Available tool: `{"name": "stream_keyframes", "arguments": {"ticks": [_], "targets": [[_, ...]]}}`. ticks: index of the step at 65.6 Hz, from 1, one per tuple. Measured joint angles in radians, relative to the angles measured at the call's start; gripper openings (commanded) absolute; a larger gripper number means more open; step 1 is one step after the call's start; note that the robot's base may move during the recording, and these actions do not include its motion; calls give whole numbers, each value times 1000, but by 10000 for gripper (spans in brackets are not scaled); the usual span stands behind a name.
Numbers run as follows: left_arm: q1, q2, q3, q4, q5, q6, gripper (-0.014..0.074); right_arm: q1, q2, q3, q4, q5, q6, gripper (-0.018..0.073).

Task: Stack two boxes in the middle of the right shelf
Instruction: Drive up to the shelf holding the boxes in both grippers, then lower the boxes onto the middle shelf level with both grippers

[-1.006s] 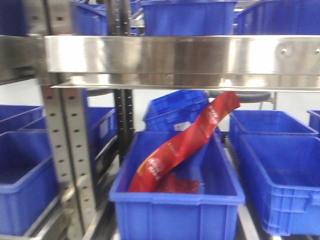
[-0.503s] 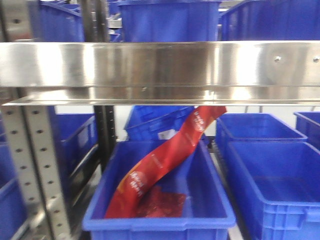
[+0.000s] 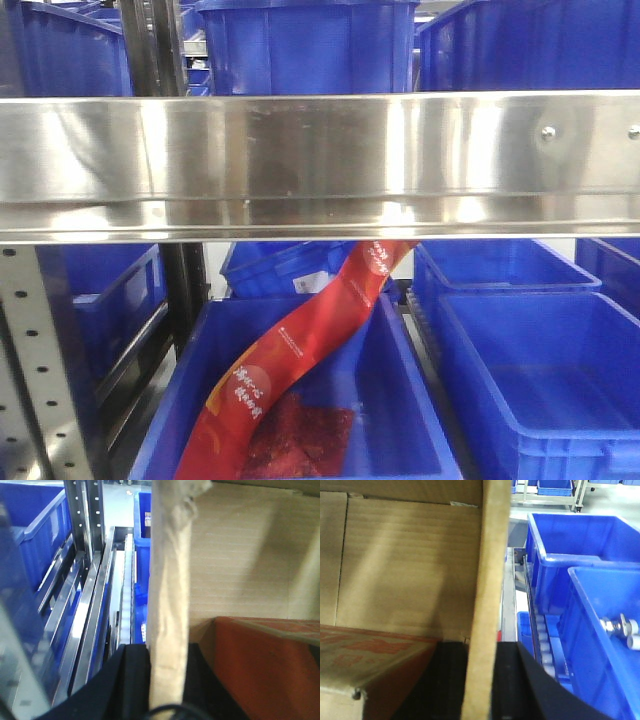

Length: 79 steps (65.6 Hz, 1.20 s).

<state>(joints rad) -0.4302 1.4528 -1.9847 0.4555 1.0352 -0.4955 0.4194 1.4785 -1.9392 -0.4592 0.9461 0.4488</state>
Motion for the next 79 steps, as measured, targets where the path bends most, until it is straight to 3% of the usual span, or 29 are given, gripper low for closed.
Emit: {"name": "stream_keyframes", "arguments": {"ticks": [61,79], "targets": [[0,0,0,0,-2,0,-111,0,2,0,0,0,0,-153],[0,75,-4,15,65,0,-111,0,84,0,0,34,0,-153]]}}
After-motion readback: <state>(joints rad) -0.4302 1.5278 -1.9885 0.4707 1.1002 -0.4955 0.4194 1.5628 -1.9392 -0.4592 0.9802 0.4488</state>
